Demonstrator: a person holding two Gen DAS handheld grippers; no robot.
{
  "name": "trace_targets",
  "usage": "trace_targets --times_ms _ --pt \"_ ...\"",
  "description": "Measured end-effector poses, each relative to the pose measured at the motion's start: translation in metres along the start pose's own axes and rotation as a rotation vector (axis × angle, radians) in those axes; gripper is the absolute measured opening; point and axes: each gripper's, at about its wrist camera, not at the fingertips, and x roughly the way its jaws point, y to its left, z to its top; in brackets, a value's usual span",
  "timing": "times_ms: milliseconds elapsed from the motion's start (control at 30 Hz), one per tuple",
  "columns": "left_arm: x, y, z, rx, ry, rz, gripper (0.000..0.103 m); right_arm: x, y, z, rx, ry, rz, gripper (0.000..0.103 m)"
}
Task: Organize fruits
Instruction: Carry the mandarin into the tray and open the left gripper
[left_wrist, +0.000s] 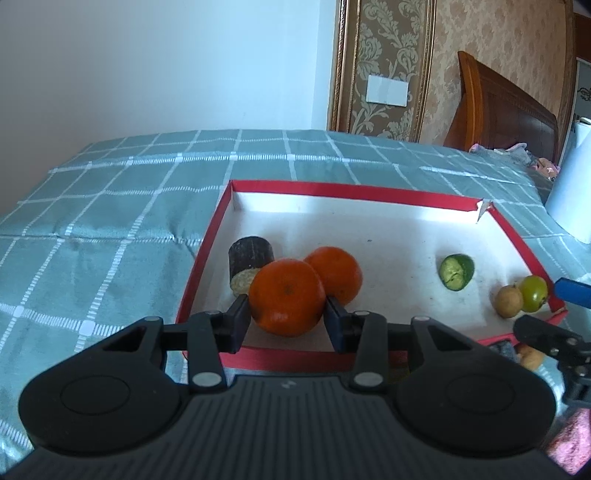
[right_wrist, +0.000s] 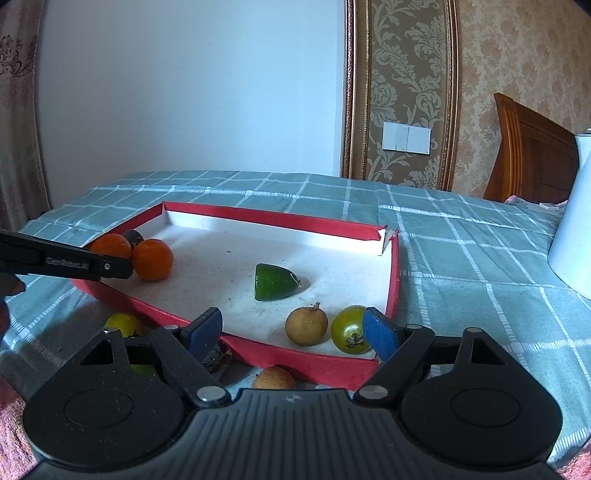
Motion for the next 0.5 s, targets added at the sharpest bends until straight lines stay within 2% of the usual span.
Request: trace_targets --times_ms 367,500 --pt "0.02 0.007 0.004 -0.011 0.013 0.001 0.041 0.001 0.002 -0.001 -0.006 0.01 0.011 0.083" --pt "0.019 0.005 0.003 0.008 0.005 0.019 0.047 0.001 0.001 -0.001 -0.008 0.01 0.01 0.083"
